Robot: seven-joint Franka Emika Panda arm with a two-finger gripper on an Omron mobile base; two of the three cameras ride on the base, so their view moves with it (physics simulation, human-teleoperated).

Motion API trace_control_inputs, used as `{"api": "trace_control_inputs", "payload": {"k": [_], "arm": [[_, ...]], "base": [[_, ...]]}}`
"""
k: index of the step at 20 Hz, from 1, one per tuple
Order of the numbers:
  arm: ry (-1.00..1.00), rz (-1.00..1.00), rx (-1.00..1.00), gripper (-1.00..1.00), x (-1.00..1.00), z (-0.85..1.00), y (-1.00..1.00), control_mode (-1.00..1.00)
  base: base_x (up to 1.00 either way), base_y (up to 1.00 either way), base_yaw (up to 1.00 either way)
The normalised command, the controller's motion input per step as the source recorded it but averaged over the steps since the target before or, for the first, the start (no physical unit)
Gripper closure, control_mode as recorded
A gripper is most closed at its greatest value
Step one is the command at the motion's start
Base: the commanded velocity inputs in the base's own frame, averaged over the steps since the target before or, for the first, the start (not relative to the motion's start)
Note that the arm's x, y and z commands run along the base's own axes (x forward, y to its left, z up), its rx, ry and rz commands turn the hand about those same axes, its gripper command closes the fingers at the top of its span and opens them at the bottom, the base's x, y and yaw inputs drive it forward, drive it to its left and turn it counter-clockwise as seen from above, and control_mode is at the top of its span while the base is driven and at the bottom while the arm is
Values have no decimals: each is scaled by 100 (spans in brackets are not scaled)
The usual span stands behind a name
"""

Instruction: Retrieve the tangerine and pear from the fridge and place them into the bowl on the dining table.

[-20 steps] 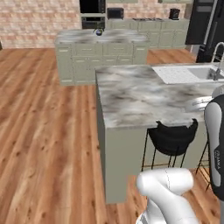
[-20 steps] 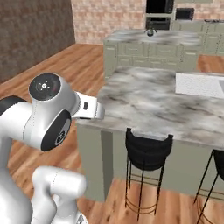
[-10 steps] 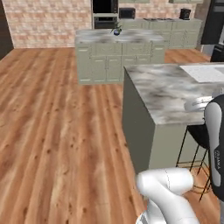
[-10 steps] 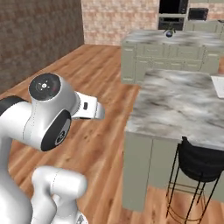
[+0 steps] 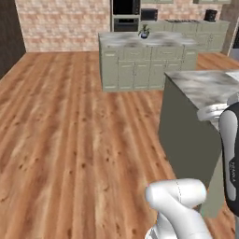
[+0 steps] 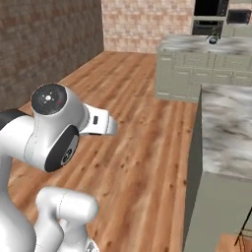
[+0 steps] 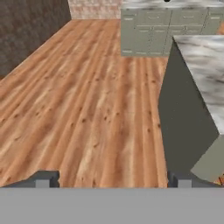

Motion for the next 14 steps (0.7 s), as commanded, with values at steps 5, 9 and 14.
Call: {"api": "trace_control_inputs", "payload": {"k": [5, 9, 14], "arm": [[0, 0, 0, -100, 0, 0, 0, 100], [0, 0, 0, -100, 0, 0, 0, 100], [0, 0, 0, -100, 0, 0, 0, 100]], "base": [[100, 67, 1], [100, 36, 0], [100, 7, 0]]}}
